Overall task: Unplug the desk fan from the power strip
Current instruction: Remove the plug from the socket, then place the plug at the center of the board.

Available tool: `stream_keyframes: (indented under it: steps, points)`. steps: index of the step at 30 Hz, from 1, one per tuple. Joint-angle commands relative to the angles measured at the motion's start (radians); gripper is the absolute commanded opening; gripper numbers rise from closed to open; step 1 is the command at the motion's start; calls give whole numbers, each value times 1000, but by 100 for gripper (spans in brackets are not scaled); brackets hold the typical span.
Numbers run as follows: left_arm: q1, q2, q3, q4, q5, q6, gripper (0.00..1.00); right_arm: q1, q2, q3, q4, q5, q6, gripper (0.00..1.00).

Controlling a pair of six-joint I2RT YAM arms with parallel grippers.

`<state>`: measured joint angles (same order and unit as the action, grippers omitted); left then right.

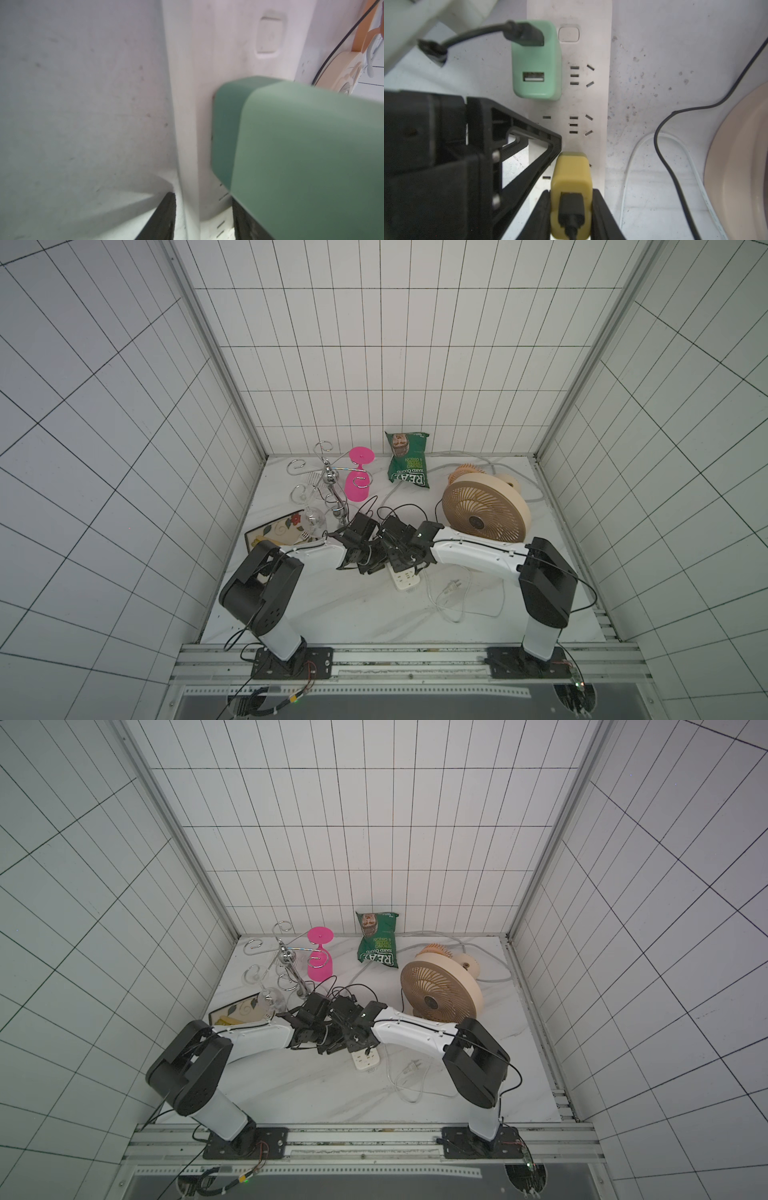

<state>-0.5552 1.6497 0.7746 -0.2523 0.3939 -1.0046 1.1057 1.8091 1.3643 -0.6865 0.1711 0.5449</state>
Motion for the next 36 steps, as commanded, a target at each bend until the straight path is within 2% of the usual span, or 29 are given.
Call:
stream_keyframes:
  steps: [1,8,14,26,36]
  points:
    - [9,100,-90,-216,-174,0,46,0,-140,25,100,62,-8,14]
    - [18,93,-97,-216,-174,1,46,-16,-189,-20,79,131,6,14]
    - [15,57,-92,-183,-136,24,50,-95,-171,-14,59,187,-5,14]
    - [-1,-139,-37,-144,-122,12,55,-222,41,48,90,245,-173,13]
    - [3,-386,-49,-284,-189,-64,55,-250,248,200,18,442,-303,13]
